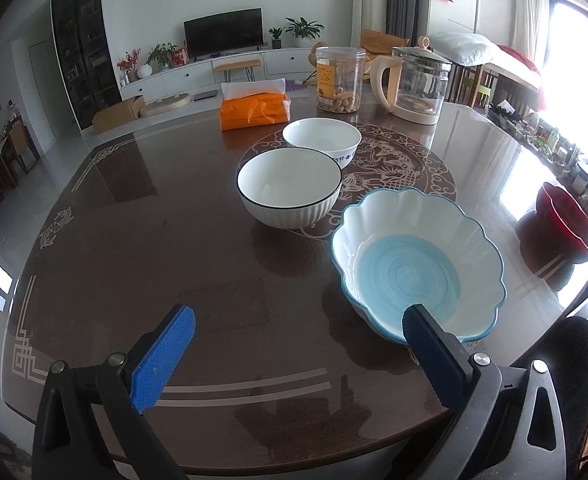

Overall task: Organize plates and bowls
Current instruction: 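Reach the right tool to the blue scalloped bowl and grasp its rim, then carry the blue scalloped bowl toward the red plate stack and set it down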

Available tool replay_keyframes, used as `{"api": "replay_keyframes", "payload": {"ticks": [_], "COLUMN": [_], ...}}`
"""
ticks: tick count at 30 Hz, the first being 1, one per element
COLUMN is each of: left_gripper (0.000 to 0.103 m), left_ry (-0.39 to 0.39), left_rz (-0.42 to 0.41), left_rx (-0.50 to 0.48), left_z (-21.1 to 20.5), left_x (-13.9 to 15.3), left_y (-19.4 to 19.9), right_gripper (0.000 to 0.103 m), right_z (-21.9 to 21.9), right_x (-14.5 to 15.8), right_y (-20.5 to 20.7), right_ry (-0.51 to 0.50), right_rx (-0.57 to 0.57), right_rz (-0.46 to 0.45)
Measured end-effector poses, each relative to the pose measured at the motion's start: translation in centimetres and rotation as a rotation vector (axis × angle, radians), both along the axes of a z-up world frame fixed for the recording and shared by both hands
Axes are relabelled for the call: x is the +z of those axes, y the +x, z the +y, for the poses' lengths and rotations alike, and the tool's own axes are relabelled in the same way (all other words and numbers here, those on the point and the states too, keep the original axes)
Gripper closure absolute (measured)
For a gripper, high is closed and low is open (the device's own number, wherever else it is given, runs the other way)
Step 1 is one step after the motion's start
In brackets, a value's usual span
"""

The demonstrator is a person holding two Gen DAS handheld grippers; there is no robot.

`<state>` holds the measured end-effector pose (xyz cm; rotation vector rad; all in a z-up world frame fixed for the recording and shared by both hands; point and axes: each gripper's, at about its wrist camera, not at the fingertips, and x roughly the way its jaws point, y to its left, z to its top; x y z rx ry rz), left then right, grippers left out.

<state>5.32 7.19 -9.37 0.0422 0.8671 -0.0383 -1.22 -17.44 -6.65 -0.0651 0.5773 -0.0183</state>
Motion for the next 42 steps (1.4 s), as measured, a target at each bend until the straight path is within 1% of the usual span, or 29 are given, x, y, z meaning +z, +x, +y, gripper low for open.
{"api": "replay_keyframes", "payload": {"ticks": [2,4,6,7,8,10,11,12,13,14,16,18,20,21,22,23,24,25,26,27,28,29,30,31,33,35,36,38,42], "left_gripper": [0.0,0.0,0.0,0.0,0.0,0.0,0.0,0.0,0.001,0.001,0.006,0.024,0.03,0.035,0.037,0.044,0.051,0.055,0.062,0.071,0.074,0.079,0.08,0.08,0.081,0.08,0.08,0.08,0.08], "left_ry": [0.009,0.001,-0.043,-0.095,-0.169,-0.325,-0.379,-0.411,-0.422,-0.419,-0.399,-0.412,-0.419,-0.397,-0.371,-0.358,-0.356,-0.357,-0.357,-0.359,-0.366,-0.381,-0.392,-0.382,-0.365,-0.358,-0.356,-0.361,-0.365], "left_rz": [0.007,0.016,0.037,0.058,0.082,0.131,0.149,0.163,0.173,0.175,0.186,0.226,0.253,0.251,0.248,0.25,0.258,0.265,0.269,0.27,0.273,0.279,0.285,0.277,0.269,0.269,0.269,0.269,0.27], "left_rx": [-0.002,-0.003,-0.011,-0.027,-0.052,-0.091,-0.098,-0.099,-0.102,-0.105,-0.103,-0.099,-0.103,-0.101,-0.1,-0.104,-0.107,-0.108,-0.109,-0.112,-0.113,-0.116,-0.12,-0.118,-0.112,-0.096,-0.096,-0.1,-0.121], "left_z": [0.0,0.1,0.7,1.1,1.5,2.4,2.6,2.6,2.6,2.4,1.9,1.5,1.1,0.8,0.6,0.3,0.2,0.1,0.0,0.0,-0.1,-0.1,-0.1,-0.2,-0.4,-0.6,-0.9,-1.4,-3.6], "left_x": [-0.3,-0.5,-0.9,-1.1,-1.4,-2.2,-2.6,-3.0,-3.3,-3.6,-4.4,-5.3,-5.9,-6.1,-6.3,-6.4,-6.6,-6.8,-7.0,-7.2,-7.4,-7.6,-7.8,-7.8,-7.9,-7.8,-7.8,-7.8,-7.8], "left_y": [0.1,0.3,0.7,1.0,1.4,2.4,3.1,3.8,4.5,5.2,6.5,7.7,8.5,8.7,8.7,8.9,9.1,9.2,9.4,9.3,9.3,9.3,9.2,9.1,8.9,8.9,9.0,9.4,10.6], "right_gripper": [0.02,0.02,0.02,0.02,0.02,0.02,0.02,0.02,0.02,0.02,0.02,0.021,0.021,0.025,0.033,0.038,0.048,0.052,0.054,0.064,0.079,0.084,0.085,0.089,0.089,0.09,0.09,0.09,0.09], "right_z": [0.1,0.2,0.2,0.2,0.1,-0.5,-0.8,-1.2,-1.4,-1.4,-1.1,-0.8,-0.7,-0.7,-0.5,-0.4,-0.2,0.0,0.1,0.1,0.1,0.1,0.1,0.1,-0.1,-0.4,-0.5,-0.5,-2.5], "right_x": [-0.1,-0.3,-0.6,-0.7,-1.0,-1.7,-2.4,-3.0,-3.6,-4.2,-5.4,-6.6,-7.5,-7.7,-8.0,-8.2,-8.3,-8.6,-8.9,-9.2,-9.5,-9.8,-10.0,-10.0,-10.1,-10.3,-10.3,-10.1,-10.2], "right_y": [0.1,0.2,0.4,0.8,1.2,2.9,3.9,5.1,6.2,7.2,9.0,10.7,12.1,12.7,13.1,13.5,13.9,14.2,14.5,14.7,14.9,15.1,15.2,15.2,15.3,15.5,15.6,15.7,16.7], "right_ry": [0.008,0.015,0.029,0.045,0.066,0.142,0.187,0.231,0.263,0.275,0.294,0.322,0.347,0.352,0.351,0.345,0.34,0.337,0.335,0.34,0.346,0.355,0.368,0.384,0.403,0.445,0.451,0.429,0.445], "right_rx": [0.005,0.011,0.023,0.038,0.061,0.116,0.133,0.147,0.147,0.149,0.172,0.18,0.169,0.162,0.16,0.159,0.16,0.161,0.157,0.158,0.16,0.163,0.166,0.172,0.165,0.169,0.175,0.177,0.146], "right_rz": [0.006,0.014,0.03,0.044,0.064,0.137,0.178,0.222,0.259,0.287,0.322,0.358,0.384,0.39,0.393,0.399,0.407,0.418,0.43,0.44,0.449,0.458,0.465,0.469,0.473,0.477,0.479,0.476,0.466]}}
